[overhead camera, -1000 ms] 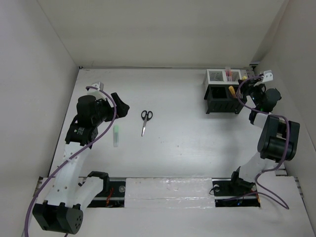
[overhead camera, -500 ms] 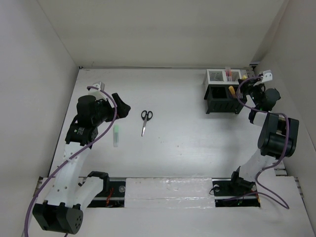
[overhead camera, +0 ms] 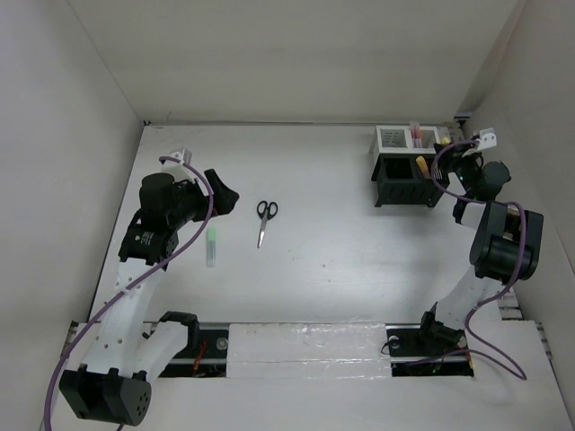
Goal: Sort the stationery into containers
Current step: Place the pen in the storage box.
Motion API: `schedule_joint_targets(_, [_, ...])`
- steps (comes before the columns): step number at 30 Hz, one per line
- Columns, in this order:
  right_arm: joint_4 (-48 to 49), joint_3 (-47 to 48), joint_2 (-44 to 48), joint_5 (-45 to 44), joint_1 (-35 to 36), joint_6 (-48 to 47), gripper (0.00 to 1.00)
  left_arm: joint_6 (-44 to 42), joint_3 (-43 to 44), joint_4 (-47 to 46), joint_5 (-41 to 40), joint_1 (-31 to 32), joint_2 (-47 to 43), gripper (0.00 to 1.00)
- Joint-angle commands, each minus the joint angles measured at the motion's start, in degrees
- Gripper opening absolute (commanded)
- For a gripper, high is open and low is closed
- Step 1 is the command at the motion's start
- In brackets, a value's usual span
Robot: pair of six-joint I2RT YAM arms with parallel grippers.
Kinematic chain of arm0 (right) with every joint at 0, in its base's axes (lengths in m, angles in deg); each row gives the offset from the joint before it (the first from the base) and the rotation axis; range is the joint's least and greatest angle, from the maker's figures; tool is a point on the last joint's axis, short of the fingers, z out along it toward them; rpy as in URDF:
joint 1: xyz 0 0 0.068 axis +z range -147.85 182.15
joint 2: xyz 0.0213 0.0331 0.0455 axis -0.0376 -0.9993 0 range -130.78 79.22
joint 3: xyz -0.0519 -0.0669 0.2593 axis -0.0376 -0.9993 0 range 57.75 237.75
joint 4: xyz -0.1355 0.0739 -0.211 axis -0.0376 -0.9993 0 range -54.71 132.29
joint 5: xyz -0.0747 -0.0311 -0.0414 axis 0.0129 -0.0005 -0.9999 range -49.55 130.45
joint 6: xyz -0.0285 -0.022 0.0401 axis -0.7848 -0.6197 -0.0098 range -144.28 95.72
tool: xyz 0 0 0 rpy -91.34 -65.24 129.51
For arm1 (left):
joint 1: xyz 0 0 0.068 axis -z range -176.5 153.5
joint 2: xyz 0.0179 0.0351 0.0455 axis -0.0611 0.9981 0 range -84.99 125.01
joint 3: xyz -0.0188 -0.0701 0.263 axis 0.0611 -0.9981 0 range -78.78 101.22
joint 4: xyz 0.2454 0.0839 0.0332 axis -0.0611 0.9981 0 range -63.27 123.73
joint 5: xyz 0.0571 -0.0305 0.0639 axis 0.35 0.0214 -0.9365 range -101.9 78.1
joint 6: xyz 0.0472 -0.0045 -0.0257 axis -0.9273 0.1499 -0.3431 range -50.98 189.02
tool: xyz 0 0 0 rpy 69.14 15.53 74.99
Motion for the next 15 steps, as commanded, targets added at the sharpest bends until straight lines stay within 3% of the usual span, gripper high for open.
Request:
schedule_joint_targets(1, [6.9, 1.0, -0.4, 1.5, -0.5, 1.9, 0.36, -0.7, -0.7, -2.3, 1.5, 0.1, -0.4, 1.0])
schedule_joint_targets(4, [8.2, -0.9, 1.0, 0.8, -0.5, 2.9, 0.53, -0.7, -0.7, -2.3, 1.5, 0.1, 0.2, 1.0])
schedule_joint_targets(15, [11.5, -1.6, 5.3, 3.3, -1.0, 7.5, 0.55, -0.7, -0.7, -1.2, -2.6, 0.1, 0.8, 1.0])
